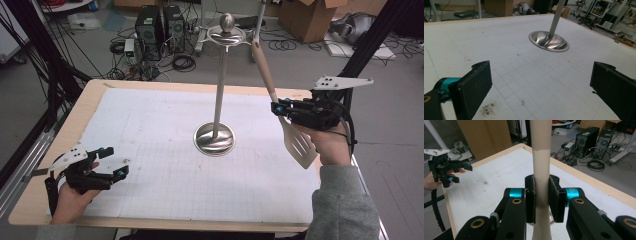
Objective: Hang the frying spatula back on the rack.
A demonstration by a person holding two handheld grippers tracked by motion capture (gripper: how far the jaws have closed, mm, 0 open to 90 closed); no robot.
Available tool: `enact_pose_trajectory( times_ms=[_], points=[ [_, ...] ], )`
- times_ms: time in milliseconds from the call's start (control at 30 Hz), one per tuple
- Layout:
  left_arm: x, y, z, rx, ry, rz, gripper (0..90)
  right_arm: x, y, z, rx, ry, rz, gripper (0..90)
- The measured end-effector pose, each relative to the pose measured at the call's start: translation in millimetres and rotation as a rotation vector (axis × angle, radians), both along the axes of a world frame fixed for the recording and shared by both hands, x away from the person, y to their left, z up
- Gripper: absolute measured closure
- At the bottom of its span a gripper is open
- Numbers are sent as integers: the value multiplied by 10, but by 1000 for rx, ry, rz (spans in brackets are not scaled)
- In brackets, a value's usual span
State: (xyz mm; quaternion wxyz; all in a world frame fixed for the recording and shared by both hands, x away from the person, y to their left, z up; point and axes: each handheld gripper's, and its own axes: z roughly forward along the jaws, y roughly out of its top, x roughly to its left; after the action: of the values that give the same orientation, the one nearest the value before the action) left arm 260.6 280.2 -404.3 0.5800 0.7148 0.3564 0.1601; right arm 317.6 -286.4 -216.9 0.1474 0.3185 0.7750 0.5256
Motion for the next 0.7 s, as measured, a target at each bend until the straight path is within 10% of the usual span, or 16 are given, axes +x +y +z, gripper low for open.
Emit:
enact_pose_trajectory(
  times_ms=[700],
  points=[
    [-27, 33, -6, 1, 2, 18, 45, 73, 175, -40, -15, 9, 24, 783]
  ],
)
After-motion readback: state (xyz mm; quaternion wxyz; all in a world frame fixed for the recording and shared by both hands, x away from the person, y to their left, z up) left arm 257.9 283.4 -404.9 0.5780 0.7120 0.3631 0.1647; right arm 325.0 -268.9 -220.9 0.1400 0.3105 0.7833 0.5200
